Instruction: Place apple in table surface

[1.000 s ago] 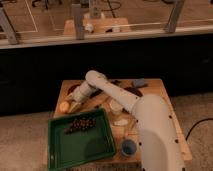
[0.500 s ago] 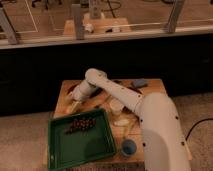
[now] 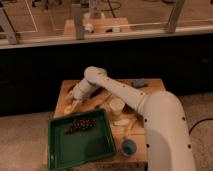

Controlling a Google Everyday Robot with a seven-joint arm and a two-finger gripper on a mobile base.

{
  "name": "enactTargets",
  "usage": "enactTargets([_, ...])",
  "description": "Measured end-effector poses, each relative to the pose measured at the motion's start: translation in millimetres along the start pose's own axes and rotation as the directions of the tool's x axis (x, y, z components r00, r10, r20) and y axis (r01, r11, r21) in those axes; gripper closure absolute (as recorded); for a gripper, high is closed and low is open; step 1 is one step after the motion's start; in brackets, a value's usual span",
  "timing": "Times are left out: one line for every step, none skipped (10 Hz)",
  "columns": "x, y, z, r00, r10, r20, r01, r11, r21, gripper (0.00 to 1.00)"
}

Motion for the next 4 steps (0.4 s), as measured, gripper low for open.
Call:
enactTargets([-5, 2, -6, 1.000, -0.007, -0.016, 0.007, 1.000, -0.003, 0.40])
enactTargets([-12, 6, -17, 0.999, -0.019, -0.041, 0.019, 1.000, -0.004, 0.40])
enactTargets([-17, 12, -27, 0.998, -0.034, -0.057, 0.034, 0.999, -0.002, 0.40])
enactTargets([-19, 15, -32, 0.997, -0.047, -0.059, 0.047, 0.999, -0.005, 0.40])
